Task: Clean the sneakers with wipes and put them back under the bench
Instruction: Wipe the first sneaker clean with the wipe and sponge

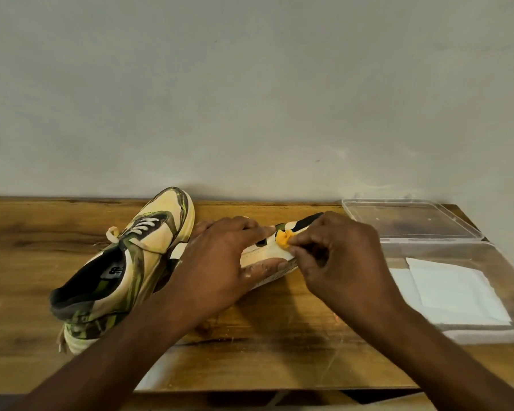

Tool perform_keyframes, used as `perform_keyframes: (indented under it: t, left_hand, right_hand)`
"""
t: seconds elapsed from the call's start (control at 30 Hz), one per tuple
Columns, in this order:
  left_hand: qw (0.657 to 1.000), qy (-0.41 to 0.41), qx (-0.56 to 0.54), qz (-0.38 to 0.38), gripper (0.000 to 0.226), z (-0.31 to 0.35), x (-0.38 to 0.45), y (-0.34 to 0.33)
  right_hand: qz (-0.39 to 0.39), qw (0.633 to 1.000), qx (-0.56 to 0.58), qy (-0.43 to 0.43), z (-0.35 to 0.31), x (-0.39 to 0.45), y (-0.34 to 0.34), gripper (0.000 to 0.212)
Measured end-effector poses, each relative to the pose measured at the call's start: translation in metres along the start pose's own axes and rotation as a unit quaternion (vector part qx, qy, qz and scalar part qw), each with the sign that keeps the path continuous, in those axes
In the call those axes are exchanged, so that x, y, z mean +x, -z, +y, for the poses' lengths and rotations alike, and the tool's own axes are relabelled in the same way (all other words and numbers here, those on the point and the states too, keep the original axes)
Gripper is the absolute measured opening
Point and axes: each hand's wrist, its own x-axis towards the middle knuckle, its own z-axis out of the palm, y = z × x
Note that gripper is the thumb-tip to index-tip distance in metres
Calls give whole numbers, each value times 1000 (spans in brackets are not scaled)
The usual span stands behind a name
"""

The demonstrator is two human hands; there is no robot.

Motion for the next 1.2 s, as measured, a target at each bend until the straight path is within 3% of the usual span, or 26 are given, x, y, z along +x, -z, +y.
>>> perform_keyframes:
  t: [0.23, 0.4, 0.67, 0.87, 1.07, 1.2]
  left_hand:
    - [1000, 8, 17, -23, 86, 7, -5, 3]
    - [1000, -14, 14, -13, 74, 4, -7, 3]
    - [996, -67, -53, -39, 70, -18, -7, 16]
    - [992, -109, -48, -33, 65, -29, -8, 17]
    - [993, -111, -43, -11, 66, -26, -10, 15]
    - [994, -107, -34, -9, 67, -26, -11, 15]
  right_hand:
    - [56, 996, 4, -71, 24, 17, 18, 15]
    - [-19, 1000, 17, 4, 0, 5, 2, 16]
    - [23, 994, 42, -94, 21, 9, 28, 16]
    - [-19, 1000, 8, 8, -14, -20, 2, 18]
    - [58, 997, 16, -58, 20, -7, 21, 19]
    - [18, 1000, 3, 4, -5, -15, 4, 19]
